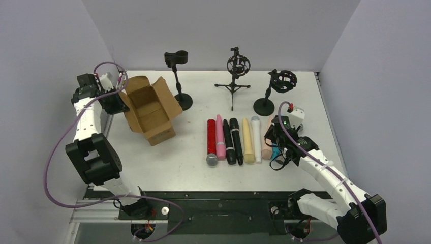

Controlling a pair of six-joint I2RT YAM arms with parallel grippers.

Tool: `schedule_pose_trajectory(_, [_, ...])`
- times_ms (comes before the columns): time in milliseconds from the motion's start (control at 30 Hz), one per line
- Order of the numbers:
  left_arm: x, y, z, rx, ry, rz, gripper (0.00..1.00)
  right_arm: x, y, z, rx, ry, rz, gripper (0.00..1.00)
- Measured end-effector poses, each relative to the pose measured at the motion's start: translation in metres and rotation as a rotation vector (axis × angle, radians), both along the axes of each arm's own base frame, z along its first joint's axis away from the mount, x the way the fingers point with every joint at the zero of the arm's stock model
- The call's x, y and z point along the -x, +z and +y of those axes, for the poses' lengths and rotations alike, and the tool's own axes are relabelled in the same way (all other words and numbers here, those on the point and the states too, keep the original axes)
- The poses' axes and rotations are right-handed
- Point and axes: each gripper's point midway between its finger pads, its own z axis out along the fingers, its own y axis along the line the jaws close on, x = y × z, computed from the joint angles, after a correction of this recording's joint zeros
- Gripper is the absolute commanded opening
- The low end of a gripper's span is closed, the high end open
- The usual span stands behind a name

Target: Attach the microphones to the stand

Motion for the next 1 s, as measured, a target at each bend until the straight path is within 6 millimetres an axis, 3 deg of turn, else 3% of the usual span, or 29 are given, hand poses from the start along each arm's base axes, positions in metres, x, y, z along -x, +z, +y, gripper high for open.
schedule_pose_trajectory(333, [-0.085,0.03,0.022,-0.128,-0.068,-0.095,0.01,-0.008,0.037,0.05,-0.023,0.117,-0.08,0.49])
schedule_pose_trajectory(400, [-0.096,0.037,0.022,-0.148,-0.081,-0.114,0.32,-0.007,0.04,0.055,-0.027,0.127,-0.086,0.49])
schedule_pose_trajectory(467, [-0.104,0.044,0.02,-0.151,-0.095,-0.132,0.74,-0.007,0.039,0.056,-0.026,0.128,-0.086,0.5])
schedule_pose_trajectory(533, [-0.109,0.047,0.015,-0.131,-0.105,-0.144,0.89,-0.006,0.04,0.056,-0.024,0.13,-0.087,0.53])
schedule_pose_trajectory(600, [-0.11,0.049,0.011,-0.077,-0.098,-0.144,0.96,-0.006,0.04,0.056,-0.023,0.128,-0.088,0.54])
schedule_pose_trajectory(700, [-0.106,0.05,0.011,0.044,-0.063,-0.137,0.97,-0.007,0.042,0.057,-0.023,0.13,-0.094,0.55])
schedule_pose_trajectory(900, [-0.089,0.064,0.042,0.269,0.063,-0.152,0.96,-0.015,0.06,0.066,-0.036,0.143,-0.128,0.58])
schedule_pose_trajectory(1000, [-0.077,0.072,0.048,0.367,0.119,-0.155,0.96,-0.016,0.065,0.069,-0.034,0.153,-0.139,0.59])
